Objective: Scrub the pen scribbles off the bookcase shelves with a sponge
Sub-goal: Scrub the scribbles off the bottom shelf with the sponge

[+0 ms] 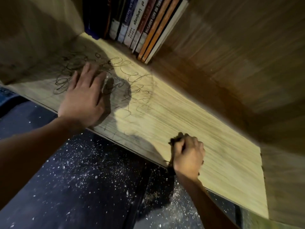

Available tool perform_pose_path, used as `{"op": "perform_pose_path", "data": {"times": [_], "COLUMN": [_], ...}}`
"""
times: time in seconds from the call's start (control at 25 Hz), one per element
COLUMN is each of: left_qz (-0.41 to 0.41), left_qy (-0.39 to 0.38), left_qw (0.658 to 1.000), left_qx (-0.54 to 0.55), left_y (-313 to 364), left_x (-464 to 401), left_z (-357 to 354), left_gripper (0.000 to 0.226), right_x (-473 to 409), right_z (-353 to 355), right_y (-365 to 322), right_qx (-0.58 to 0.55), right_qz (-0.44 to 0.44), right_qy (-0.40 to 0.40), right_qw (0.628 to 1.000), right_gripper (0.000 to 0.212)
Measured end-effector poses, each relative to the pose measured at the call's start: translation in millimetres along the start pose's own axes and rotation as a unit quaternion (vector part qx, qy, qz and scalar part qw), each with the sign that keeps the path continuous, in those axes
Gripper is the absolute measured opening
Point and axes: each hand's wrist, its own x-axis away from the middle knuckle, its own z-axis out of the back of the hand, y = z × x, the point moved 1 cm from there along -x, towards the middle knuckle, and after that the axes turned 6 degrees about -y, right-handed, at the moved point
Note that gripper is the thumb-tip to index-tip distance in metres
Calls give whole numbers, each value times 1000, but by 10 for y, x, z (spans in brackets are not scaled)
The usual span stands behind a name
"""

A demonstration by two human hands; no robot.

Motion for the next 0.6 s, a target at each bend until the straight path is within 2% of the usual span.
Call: {"op": "perform_pose_path", "data": {"times": [0.08, 0.16, 0.28, 0.36, 0.52, 0.6], "left_qz": [5, 7, 0, 5, 12, 9], "left_qy": [6, 10, 13, 14, 18, 12], "left_qw": [1000, 1000, 1000, 1000, 1000, 1000], "left_qx": [10, 5, 0, 5, 9, 6], "left_y": [16, 20, 23, 22, -22, -16], "left_x": [-7, 17, 19, 12, 15, 23], "left_z": [5, 11, 9, 13, 16, 2], "left_gripper": [73, 72, 71, 69, 68, 68], "right_x": [-11, -71, -228, -308, -546, -835], "right_z": [5, -73, -276, -371, -376, -375], "right_y": [67, -290, -1115, -1531, -1418, -1217], "right_qx": [39, 44, 24, 9, 13, 15], "right_qz": [-58, -62, 26, 72, 135, 82], "right_qy": [27, 11, -4, -18, -56, -27], "right_qw": [997, 997, 999, 997, 989, 996], "right_gripper": [33, 31, 18, 25, 30, 30]}}
